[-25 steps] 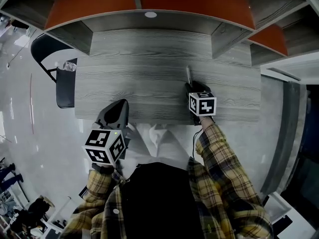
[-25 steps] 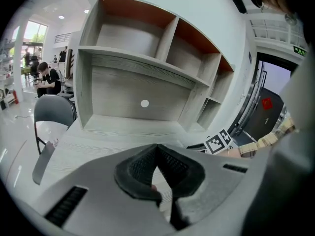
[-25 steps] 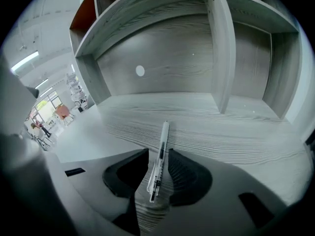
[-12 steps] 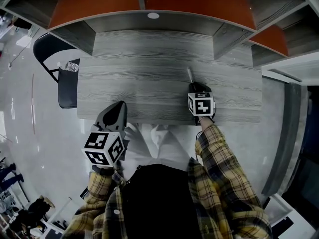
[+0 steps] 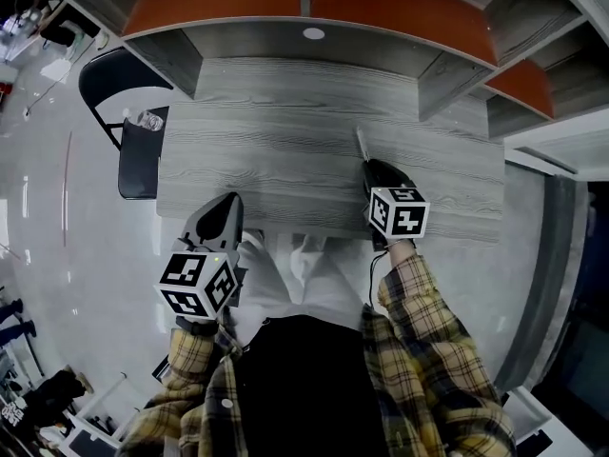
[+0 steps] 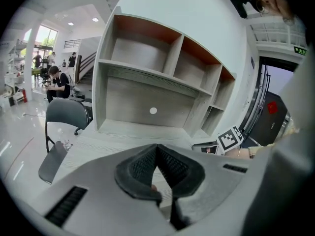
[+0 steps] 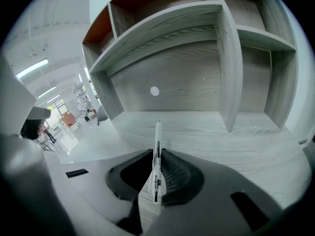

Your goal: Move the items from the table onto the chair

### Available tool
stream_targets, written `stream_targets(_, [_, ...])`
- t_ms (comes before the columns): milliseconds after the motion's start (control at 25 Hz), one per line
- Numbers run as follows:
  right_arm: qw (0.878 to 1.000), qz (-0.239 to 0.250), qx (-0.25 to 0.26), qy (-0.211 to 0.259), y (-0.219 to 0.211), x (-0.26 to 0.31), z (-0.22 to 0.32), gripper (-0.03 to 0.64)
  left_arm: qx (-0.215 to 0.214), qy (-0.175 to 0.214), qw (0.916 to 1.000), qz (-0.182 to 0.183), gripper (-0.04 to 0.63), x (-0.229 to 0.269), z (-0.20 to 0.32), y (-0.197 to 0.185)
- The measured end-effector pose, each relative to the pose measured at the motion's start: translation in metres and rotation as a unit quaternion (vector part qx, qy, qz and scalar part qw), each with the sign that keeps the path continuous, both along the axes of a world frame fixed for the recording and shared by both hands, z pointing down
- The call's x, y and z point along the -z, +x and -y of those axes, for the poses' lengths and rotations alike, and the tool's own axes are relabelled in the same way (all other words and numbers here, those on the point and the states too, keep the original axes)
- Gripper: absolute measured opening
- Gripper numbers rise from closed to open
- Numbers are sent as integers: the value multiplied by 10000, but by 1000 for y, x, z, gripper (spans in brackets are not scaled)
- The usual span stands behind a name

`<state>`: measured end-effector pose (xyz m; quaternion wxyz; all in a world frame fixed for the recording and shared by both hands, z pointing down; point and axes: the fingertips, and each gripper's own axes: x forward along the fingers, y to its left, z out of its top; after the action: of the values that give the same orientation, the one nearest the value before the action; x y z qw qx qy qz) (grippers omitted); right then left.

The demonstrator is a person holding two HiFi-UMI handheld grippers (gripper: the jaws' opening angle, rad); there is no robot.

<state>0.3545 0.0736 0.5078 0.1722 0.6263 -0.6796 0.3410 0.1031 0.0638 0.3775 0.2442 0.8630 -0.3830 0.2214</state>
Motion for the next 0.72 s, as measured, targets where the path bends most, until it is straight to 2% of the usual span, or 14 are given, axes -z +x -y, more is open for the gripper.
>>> stream_targets(160, [9985,395,248,291,-44,32,4,63,171,60,9998,-65,3,7,-3,-22])
stream_targets(360, [9923,697,852,559,-120,65,15,63,552,128,9982,-200,3,11,4,-67])
stream_targets(520, [9851,791,1397,623,-196,79,28,63,900,155,9953,-311,3,11,15,-124])
stream_targets(720, [9759,853,1928,565,-309,83,54,63,1149,69,9929,-303,3,5,37,-216])
